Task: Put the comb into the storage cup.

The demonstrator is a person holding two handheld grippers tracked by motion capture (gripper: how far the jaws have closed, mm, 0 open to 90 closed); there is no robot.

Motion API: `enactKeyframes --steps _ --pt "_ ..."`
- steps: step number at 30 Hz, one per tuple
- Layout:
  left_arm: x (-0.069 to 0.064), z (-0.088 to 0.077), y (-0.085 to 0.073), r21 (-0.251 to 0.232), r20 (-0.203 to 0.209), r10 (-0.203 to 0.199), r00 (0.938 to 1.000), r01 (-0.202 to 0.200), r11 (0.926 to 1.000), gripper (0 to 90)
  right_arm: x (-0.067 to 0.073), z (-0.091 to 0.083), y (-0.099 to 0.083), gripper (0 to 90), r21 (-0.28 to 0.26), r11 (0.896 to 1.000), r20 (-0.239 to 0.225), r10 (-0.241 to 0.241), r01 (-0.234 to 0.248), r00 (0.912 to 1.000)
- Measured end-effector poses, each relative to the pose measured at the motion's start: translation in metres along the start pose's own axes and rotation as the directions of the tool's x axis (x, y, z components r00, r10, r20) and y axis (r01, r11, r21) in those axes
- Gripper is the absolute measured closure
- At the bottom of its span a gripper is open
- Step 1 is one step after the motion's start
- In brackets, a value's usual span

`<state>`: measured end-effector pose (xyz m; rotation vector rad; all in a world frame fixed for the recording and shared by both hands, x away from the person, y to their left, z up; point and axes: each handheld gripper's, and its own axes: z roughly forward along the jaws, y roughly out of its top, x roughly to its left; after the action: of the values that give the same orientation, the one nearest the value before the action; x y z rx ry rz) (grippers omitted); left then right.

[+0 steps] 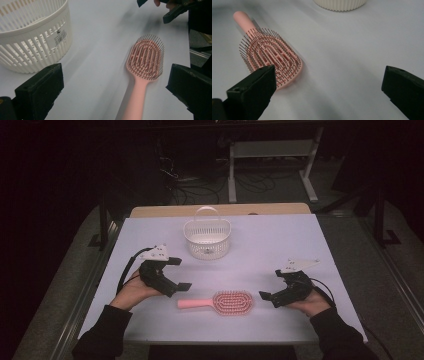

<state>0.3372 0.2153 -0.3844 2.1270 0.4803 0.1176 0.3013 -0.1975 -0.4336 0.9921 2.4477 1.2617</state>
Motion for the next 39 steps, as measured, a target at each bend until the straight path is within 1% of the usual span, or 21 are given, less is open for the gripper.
enactKeyframes --steps 3,6,10,12,14,16,25,29,33,35,37,38,39 --pt "0.000 0.001 0.002 -0.001 0.003 0.002 1.0000 -0.002 1.0000 0.2 0.000 0.000 0.000 0.0 0.000 1.000 0.000 -0.001 0.001 1.0000" --pt "0.000 0.004 0.006 0.003 0.018 0.006 0.9998 -0.006 1.0000 0.2 0.000 0.001 0.000 0.0 0.001 1.000 -0.001 0.000 0.000 1.0000" --pt "0.000 0.007 0.009 0.006 0.024 0.020 0.9995 -0.020 0.9998 0.5 0.000 0.001 0.000 0.0 0.002 1.000 -0.001 -0.001 0.001 1.0000" --pt "0.000 0.007 0.009 0.006 0.024 0.020 0.9995 -0.020 0.9998 0.5 0.000 0.001 0.000 0.0 0.002 1.000 -0.002 -0.001 0.001 1.0000" --pt "-0.001 0.010 0.014 -0.002 0.032 0.039 0.9988 -0.039 0.9993 2.2 0.000 0.001 0.000 0.0 0.002 1.000 -0.001 -0.001 0.001 1.0000" --pt "-0.001 0.012 0.016 -0.004 0.040 0.041 0.9983 -0.041 0.9992 3.4 0.000 0.001 0.001 0.0 0.002 1.000 -0.002 0.001 -0.001 1.0000" --pt "-0.002 0.021 0.024 0.005 0.069 0.053 0.9962 -0.054 0.9985 3.5 -0.001 0.001 0.001 0.0 0.001 1.000 -0.002 0.003 -0.003 1.0000" --pt "-0.003 0.027 0.026 0.009 0.088 0.062 0.9943 -0.063 0.9980 3.4 -0.001 0.001 0.001 0.0 0.000 1.000 -0.002 0.002 -0.002 1.0000" --pt "-0.004 0.031 0.026 0.018 0.100 0.071 0.9924 -0.073 0.9972 3.4 -0.001 0.002 0.001 0.0 0.000 1.000 -0.003 -0.003 0.003 1.0000" --pt "-0.005 0.037 0.025 0.039 0.114 0.085 0.9898 -0.090 0.9952 3.4 0.000 0.002 0.001 0.0 0.001 1.000 -0.003 -0.003 0.003 1.0000" --pt "-0.005 0.037 0.025 0.039 0.114 0.085 0.9898 -0.090 0.9952 3.5 0.000 0.003 0.001 0.0 0.003 1.000 -0.004 -0.007 0.008 1.0000" --pt "-0.006 0.041 0.024 0.065 0.118 0.098 0.9881 -0.107 0.9922 3.5 0.000 0.003 0.001 0.0 0.005 1.000 -0.004 -0.008 0.008 1.0000" --pt "-0.006 0.042 0.024 0.071 0.119 0.101 0.9877 -0.110 0.9913 3.5 0.000 0.003 0.001 0.0 0.005 1.000 -0.004 -0.008 0.008 1.0000"
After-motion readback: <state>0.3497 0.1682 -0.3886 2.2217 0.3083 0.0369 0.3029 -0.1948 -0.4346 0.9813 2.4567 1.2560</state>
